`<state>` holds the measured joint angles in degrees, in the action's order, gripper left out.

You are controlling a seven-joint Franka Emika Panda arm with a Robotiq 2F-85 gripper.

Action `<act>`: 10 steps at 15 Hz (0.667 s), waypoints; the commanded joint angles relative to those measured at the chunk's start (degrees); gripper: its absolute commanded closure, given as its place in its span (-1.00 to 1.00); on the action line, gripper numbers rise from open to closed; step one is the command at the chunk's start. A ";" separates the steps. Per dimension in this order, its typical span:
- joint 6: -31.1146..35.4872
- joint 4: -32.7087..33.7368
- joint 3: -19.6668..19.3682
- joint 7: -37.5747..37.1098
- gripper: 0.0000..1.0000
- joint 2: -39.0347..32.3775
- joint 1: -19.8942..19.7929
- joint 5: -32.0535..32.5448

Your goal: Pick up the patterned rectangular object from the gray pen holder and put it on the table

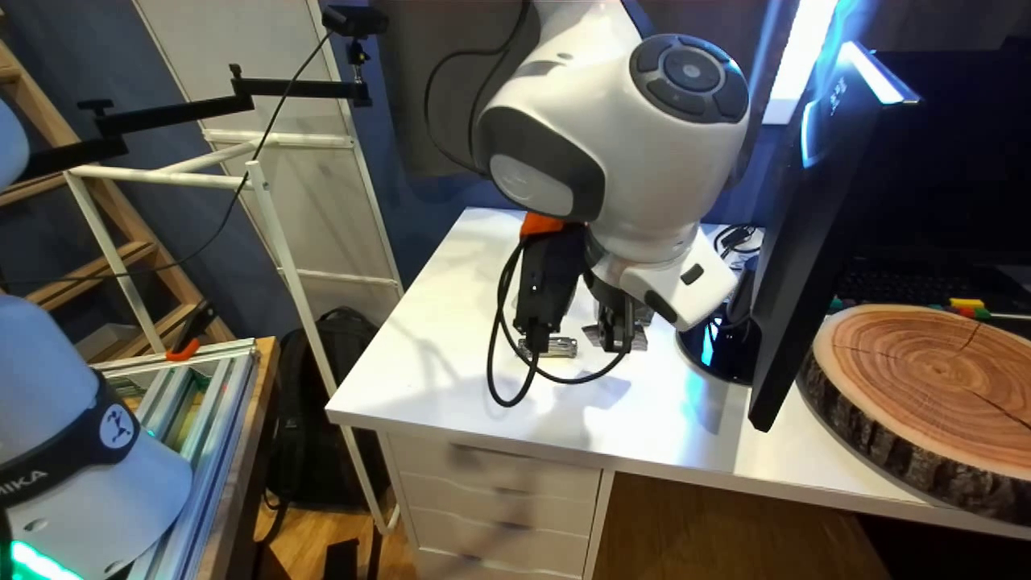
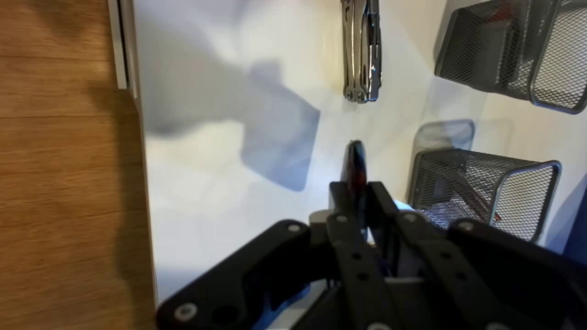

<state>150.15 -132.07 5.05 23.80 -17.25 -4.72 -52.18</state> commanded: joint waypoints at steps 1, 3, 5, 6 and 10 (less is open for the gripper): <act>-1.36 4.81 1.32 5.62 0.93 -5.69 -1.67 -3.67; -0.58 6.73 2.04 7.24 0.93 -8.19 -2.00 -5.54; 0.33 8.43 2.58 7.71 0.93 -10.31 -1.83 -7.16; 0.34 9.24 2.94 8.22 0.93 -11.24 -2.04 -8.33; -0.35 11.85 3.30 8.90 0.93 -14.50 -2.15 -11.33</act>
<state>150.17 -123.03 7.11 30.37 -29.03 -5.59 -60.14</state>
